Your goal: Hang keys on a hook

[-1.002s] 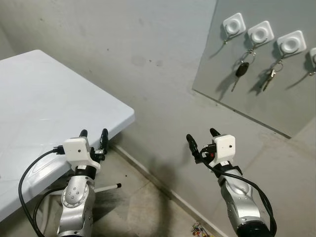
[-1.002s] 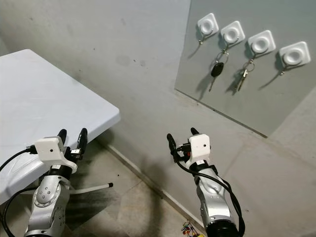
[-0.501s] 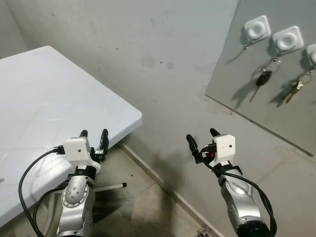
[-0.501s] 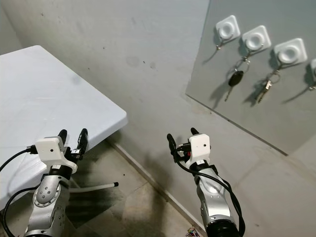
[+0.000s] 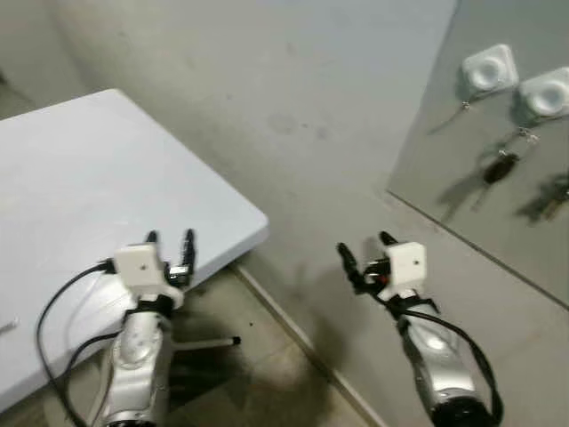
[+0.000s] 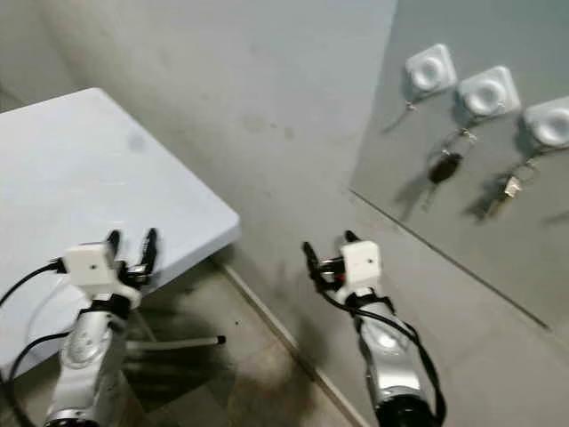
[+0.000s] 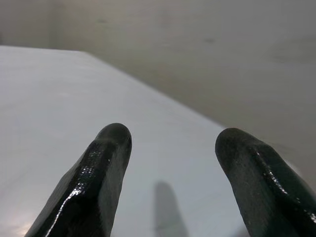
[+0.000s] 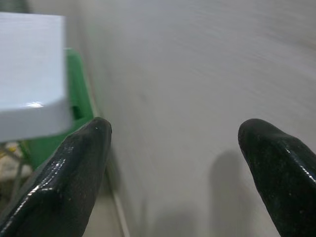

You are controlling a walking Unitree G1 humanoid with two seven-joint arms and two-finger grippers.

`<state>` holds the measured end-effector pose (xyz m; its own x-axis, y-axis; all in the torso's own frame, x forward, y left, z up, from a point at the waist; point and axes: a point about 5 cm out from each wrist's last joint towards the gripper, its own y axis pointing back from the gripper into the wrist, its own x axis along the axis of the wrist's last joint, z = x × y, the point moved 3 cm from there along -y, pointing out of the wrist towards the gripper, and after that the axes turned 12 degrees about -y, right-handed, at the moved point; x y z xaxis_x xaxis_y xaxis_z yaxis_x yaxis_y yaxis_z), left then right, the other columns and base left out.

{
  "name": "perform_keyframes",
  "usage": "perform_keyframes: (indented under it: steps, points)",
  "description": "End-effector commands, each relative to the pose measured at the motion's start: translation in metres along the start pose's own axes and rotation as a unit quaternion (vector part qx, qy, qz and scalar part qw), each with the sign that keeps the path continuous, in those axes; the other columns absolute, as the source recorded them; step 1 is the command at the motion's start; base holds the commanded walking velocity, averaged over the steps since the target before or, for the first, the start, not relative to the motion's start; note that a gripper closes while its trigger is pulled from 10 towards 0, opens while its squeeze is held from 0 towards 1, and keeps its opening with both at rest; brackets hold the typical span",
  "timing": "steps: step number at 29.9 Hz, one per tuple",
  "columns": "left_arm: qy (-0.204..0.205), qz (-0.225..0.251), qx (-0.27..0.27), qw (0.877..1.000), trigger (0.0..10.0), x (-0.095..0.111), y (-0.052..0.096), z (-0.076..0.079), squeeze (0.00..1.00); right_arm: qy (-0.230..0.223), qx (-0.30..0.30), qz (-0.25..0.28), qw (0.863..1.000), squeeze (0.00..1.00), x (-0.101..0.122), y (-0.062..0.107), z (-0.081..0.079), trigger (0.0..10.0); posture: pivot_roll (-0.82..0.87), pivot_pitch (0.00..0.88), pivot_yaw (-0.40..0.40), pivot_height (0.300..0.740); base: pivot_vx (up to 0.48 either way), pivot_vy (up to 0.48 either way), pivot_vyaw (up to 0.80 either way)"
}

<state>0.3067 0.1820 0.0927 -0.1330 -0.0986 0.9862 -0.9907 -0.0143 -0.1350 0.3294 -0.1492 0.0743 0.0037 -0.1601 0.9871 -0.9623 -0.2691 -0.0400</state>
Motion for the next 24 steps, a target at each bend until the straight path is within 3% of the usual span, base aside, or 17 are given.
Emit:
perform_keyframes:
  steps: [1,19,24]
  points:
    - [-0.005,-0.001,0.007,1.000,10.0,0.0012,0.0019,-0.0053,0.00,-0.003,0.016,0.003,1.000,0.00,0.0008,-0.0023,-0.0089,10.0,-0.07,0.033,-0.048,0.740,0.000,0.000,0.80]
    - [0.003,-0.008,0.007,1.000,10.0,0.0013,0.0018,-0.0048,0.00,-0.013,0.021,0.001,1.000,0.00,0.0003,-0.0020,-0.0089,10.0,-0.06,0.020,-0.052,0.740,0.000,0.000,0.80]
    - [0.001,-0.010,0.006,1.000,10.0,0.0011,0.0020,-0.0051,0.00,-0.005,0.020,-0.001,1.000,0.00,0.0010,-0.0023,-0.0083,10.0,-0.06,0.025,-0.052,0.740,0.000,0.000,0.00]
